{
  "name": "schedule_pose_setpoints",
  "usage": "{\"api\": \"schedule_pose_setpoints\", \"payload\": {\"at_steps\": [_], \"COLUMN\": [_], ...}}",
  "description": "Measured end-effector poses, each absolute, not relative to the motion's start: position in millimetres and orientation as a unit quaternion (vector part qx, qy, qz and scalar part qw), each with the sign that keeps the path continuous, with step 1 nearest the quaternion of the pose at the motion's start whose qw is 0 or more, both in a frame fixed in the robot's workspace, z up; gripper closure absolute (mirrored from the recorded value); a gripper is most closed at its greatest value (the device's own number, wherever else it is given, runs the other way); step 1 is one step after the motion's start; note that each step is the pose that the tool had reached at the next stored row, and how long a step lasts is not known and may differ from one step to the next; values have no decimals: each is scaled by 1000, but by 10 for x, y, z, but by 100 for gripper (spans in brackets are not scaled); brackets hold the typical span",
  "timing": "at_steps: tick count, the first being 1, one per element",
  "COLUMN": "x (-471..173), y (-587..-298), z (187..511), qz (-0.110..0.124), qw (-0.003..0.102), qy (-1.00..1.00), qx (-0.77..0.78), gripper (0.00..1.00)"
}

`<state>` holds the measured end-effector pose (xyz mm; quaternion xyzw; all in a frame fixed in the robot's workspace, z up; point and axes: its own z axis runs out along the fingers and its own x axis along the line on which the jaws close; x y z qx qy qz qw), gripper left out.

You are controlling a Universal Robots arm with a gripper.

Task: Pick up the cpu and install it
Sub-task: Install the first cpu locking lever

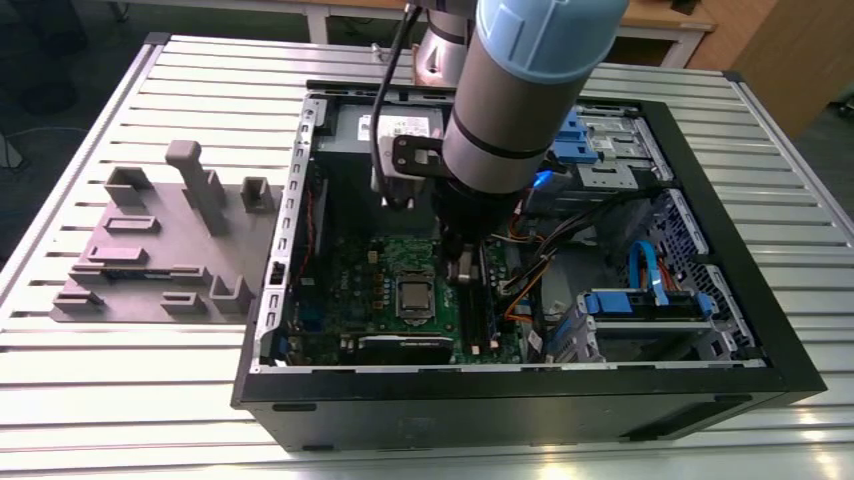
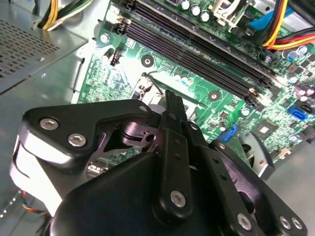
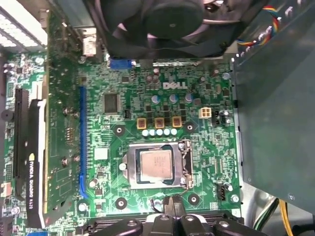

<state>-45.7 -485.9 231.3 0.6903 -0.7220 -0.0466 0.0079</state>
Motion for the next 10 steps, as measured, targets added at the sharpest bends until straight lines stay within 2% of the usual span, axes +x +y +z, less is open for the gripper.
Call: {"api": "schedule_pose_setpoints", "payload": {"at_steps": [10], "x": [-465], "y": [-4920], "z": [2286], "qz": [-45], "qw": [9], "qy": [-713], "qx": [700], "gripper": [90]}}
